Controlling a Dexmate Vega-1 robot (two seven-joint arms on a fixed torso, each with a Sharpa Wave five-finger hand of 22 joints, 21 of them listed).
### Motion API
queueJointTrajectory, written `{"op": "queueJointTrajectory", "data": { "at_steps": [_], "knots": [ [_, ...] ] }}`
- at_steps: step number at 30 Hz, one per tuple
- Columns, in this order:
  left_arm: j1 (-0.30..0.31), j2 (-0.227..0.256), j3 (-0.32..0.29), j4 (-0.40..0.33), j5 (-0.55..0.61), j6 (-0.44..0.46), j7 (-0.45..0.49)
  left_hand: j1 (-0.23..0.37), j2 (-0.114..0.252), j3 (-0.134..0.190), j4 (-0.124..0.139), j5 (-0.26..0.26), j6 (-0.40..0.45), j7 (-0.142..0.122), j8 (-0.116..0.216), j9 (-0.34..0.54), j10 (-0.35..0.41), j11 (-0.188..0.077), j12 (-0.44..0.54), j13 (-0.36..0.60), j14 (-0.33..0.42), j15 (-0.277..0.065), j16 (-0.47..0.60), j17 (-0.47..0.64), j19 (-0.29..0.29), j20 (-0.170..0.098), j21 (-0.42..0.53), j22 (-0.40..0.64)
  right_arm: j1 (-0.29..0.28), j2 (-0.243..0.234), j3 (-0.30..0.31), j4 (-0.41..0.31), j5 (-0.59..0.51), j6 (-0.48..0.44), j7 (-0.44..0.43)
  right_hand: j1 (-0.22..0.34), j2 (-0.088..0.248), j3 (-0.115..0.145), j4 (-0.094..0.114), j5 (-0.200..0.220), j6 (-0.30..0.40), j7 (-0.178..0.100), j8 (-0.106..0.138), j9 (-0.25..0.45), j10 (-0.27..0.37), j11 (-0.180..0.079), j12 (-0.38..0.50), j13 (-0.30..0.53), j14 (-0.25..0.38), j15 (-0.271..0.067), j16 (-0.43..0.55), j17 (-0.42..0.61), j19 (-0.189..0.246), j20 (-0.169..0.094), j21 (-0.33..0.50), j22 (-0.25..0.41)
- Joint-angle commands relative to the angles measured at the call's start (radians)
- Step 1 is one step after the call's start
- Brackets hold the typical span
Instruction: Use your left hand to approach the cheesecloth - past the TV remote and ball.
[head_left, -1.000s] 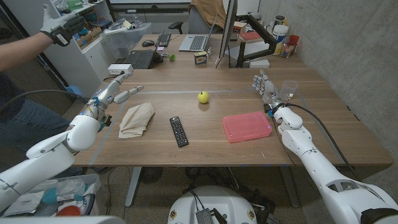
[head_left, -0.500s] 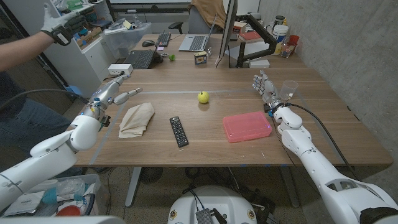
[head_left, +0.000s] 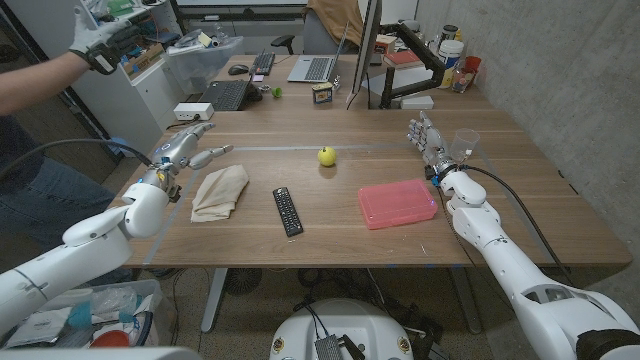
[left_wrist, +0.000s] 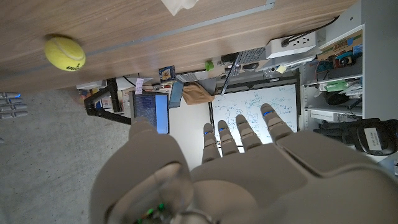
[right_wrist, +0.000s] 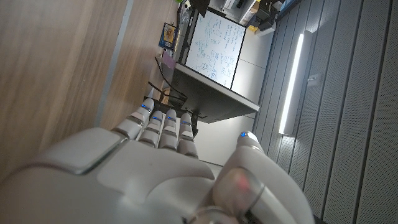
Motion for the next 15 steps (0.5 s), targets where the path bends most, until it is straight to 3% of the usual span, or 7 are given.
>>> {"op": "queueJointTrajectory", "data": {
  "at_steps": [1,15],
  "knots": [
    [-0.08,0.039,0.104,-0.012,0.025,0.095,-0.027,0.014,0.003,-0.011,-0.001,-0.003,0.015,-0.001,0.008,0.005,0.01,-0.01,0.005,0.004,0.014,0.001,0.009,0.006,-0.002,-0.004,-0.003,0.003,0.018,0.009,0.008,0.041,0.006,0.015,0.015,0.003,0.009,-0.004,-0.003,0.006,0.008,0.002,-0.005,0.006,0.012,0.001,0.0,0.001,0.012,0.001,0.001,0.004,0.007,0.003,-0.001,0.006],
    [-0.146,0.065,0.195,-0.031,0.031,0.171,-0.067,0.015,0.004,-0.016,0.0,-0.002,0.047,-0.009,0.017,0.005,0.028,-0.017,0.009,0.004,0.024,0.001,0.011,0.006,-0.003,-0.005,-0.005,0.003,0.025,0.017,0.014,0.057,0.005,0.025,0.024,0.002,0.01,-0.005,-0.003,0.006,0.007,0.002,-0.005,0.006,0.011,0.001,-0.001,0.001,0.013,0.0,0.001,0.004,0.007,0.002,-0.001,0.006]
  ]
}}
